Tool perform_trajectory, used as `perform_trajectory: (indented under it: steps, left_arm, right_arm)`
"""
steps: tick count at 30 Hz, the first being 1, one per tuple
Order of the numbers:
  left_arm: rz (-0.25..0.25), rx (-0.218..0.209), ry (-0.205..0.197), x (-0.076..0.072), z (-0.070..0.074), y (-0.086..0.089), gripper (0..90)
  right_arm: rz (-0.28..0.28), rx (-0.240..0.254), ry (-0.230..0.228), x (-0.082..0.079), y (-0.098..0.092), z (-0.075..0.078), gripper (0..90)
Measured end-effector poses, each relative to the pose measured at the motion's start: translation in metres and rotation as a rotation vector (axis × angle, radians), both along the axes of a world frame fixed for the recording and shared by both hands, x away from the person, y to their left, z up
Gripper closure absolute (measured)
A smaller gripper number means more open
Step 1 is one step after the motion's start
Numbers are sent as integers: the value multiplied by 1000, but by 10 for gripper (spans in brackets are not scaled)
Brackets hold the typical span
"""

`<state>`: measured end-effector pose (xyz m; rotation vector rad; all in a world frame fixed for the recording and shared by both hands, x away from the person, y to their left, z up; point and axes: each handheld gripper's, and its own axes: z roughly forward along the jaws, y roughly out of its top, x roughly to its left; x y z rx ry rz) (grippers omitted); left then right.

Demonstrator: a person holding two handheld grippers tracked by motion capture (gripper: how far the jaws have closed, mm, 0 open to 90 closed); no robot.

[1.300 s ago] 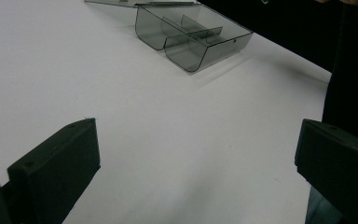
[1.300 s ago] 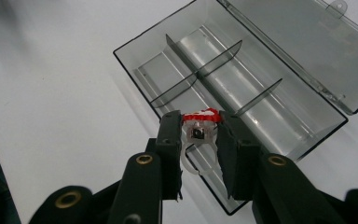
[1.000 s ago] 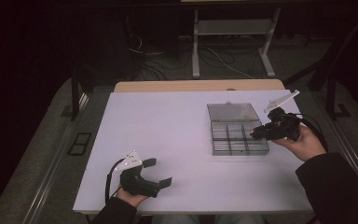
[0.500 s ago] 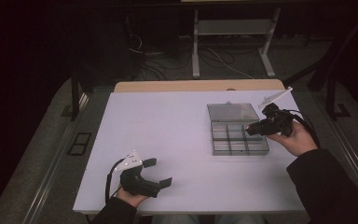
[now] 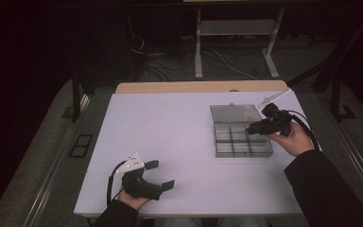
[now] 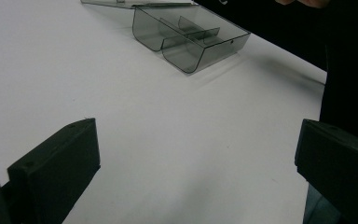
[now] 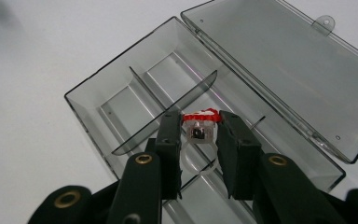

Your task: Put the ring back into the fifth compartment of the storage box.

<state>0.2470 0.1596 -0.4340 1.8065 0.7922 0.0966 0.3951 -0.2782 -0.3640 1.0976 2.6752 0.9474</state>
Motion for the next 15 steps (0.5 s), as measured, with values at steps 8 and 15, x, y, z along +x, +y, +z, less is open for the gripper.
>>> perform_trajectory:
  steps: [8,15]
  left_arm:
    - [-2,0,0,0,0,0,0]
    - [-3,-1,0,0,0,0,0]
  right_arm:
    - [-18,11,2,6,2,-12,697]
    - [-32,18,3,11,3,-21,697]
